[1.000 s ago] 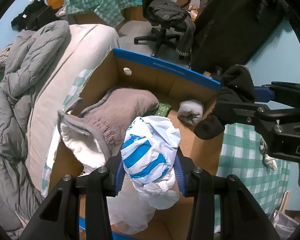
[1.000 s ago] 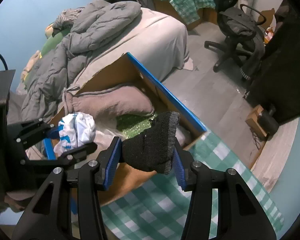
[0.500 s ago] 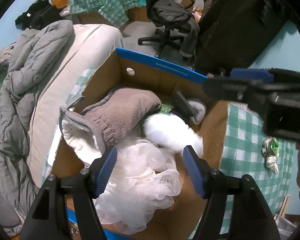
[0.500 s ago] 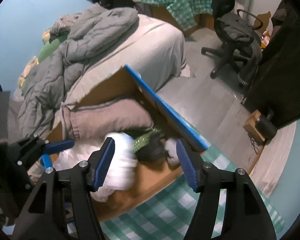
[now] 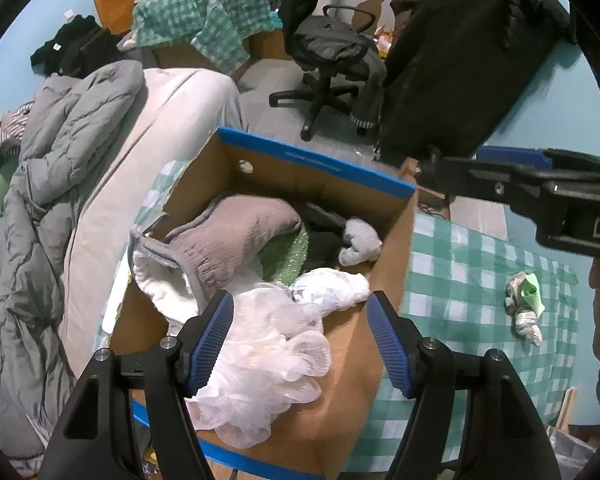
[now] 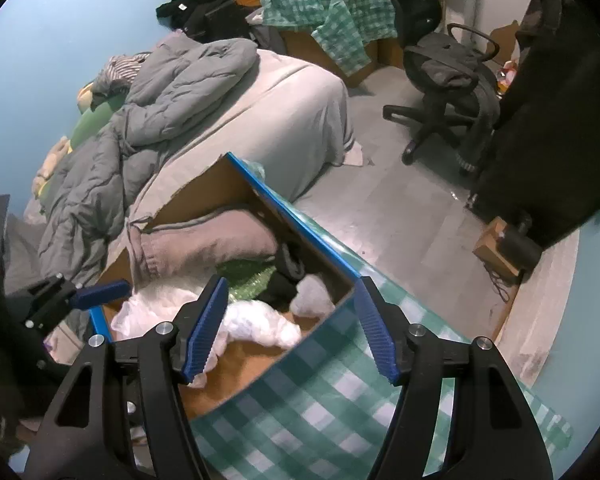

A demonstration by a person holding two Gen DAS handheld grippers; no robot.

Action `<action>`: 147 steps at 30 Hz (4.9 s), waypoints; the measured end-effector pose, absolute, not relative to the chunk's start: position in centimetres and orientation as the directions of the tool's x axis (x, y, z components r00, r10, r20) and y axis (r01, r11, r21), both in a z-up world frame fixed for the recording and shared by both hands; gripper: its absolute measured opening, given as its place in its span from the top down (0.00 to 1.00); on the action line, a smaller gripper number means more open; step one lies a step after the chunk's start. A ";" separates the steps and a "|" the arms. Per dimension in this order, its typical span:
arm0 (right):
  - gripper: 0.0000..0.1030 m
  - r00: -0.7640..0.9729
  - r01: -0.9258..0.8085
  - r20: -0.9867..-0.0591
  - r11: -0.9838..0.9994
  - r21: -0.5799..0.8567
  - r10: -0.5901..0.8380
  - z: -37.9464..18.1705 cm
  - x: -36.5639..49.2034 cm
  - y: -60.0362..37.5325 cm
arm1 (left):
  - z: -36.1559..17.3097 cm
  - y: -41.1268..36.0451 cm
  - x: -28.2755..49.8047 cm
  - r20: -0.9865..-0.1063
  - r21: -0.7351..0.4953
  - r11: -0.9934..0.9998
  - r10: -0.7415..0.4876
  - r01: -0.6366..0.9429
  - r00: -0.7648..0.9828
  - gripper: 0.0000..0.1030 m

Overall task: Organize soft objects
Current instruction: 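Move both tools back over the table toward the green cloth and white bundle, then grasp the white plastic-wrapped bundle with left tool while right tool grasps green cloth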

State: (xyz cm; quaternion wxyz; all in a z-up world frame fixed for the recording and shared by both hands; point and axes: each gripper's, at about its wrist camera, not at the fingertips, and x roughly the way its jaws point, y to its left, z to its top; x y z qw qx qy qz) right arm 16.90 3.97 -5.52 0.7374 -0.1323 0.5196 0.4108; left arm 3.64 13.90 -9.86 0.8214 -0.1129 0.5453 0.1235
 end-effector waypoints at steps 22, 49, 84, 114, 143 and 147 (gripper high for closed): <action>0.34 0.173 -0.660 -0.912 0.731 0.174 0.373 -6.9 16.2 -9.3 | -10.1 5.3 3.5 -0.933 -0.066 0.976 0.013 -0.207 0.360 0.27; 0.34 0.149 -0.524 -0.952 0.838 0.154 0.269 -12.7 17.9 -24.4 | -14.8 -4.2 7.1 -0.961 -0.100 0.991 -0.075 -0.083 0.265 0.27; 0.85 0.032 -0.467 -0.948 0.844 0.265 0.316 -20.8 19.4 -27.8 | -20.6 -10.0 12.4 -0.981 -0.122 0.992 -0.114 -0.040 0.159 0.27; 0.69 0.038 -0.265 -0.951 0.920 0.288 0.308 -21.0 18.6 -38.3 | -22.5 -19.4 17.0 -0.974 -0.194 0.981 -0.195 0.020 0.113 0.15; 0.35 0.009 -0.416 -0.959 0.873 0.255 0.284 -21.8 20.0 -30.9 | -24.2 -14.9 14.4 -0.992 -0.100 0.995 -0.099 -0.019 0.083 0.55; 0.35 0.005 -0.475 -0.970 0.854 0.210 0.241 -22.9 19.7 -28.6 | -24.2 -13.5 14.1 -0.993 -0.092 0.995 -0.089 -0.038 0.084 0.55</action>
